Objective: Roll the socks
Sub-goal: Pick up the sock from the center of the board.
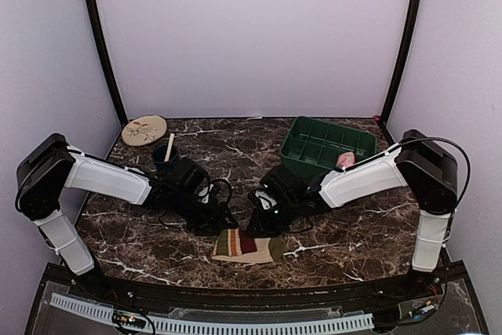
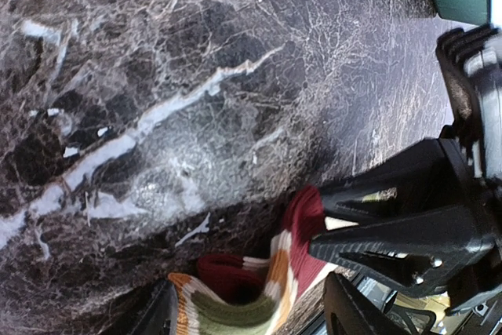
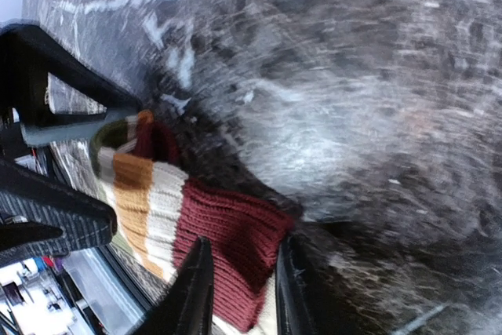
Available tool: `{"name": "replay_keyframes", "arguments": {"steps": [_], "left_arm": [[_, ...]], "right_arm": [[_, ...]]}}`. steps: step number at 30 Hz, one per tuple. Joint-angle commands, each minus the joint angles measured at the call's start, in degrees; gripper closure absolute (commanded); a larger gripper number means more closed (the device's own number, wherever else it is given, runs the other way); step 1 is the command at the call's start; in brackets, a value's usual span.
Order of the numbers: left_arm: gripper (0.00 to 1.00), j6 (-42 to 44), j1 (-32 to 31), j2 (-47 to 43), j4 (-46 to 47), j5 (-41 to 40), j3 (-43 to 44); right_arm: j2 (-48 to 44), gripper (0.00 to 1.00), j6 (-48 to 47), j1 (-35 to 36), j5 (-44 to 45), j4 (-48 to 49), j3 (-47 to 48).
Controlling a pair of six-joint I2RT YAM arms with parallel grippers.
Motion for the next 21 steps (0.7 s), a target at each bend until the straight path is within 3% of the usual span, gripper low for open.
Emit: {"name": "replay_keyframes", "arguments": {"steps": [1,2,13,21], "left_arm": [[0.34,0.21,-0.32,-0.26,-0.99,0.30,0.01],[0.34,0.36,-0.32,-0.34,-1.22,0.14,0.09],[0.31,-0.42,2.23,-9.25,-6.80,-7.47,-1.01],[0.31,-0.68,2.17,-17.24,-8.75,-11.55,-1.78]], "right_arm": [[2.00,0.92,0.18,1.48,-0.61,-2.15,0.98],[1.64,1.00,0.35,1.50,-0.58,-1.98,1.08],[-7.47,1.00,-1.26,0.24,3.56,-6.35,8.54],[-7.82,1.00,-2.41,-0.28,5.02,-10.56,13.93]]}}
